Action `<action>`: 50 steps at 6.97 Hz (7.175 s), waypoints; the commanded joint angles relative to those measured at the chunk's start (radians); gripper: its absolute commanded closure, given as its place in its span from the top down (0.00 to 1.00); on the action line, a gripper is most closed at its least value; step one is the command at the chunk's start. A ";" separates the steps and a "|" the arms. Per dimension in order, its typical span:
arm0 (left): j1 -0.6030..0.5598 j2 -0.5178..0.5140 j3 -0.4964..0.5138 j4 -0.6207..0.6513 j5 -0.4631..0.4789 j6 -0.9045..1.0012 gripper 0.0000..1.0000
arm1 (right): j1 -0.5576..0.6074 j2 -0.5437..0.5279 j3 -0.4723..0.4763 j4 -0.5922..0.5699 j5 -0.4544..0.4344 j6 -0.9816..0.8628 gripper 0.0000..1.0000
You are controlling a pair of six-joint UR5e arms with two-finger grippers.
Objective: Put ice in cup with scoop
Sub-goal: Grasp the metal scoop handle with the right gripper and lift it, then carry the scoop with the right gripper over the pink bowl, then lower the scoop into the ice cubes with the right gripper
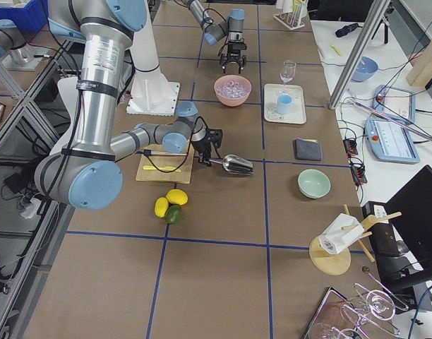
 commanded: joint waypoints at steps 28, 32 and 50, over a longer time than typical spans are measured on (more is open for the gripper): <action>0.051 -0.023 0.078 -0.180 0.162 0.007 1.00 | 0.064 1.106 -0.033 -1.496 0.097 -1.535 0.00; 0.052 -0.023 0.080 -0.182 0.162 0.004 1.00 | 0.032 1.157 -0.098 -1.571 0.066 -1.541 0.00; 0.054 -0.020 0.071 -0.205 0.164 0.002 1.00 | 0.070 1.088 -0.256 -1.275 0.242 -1.533 0.00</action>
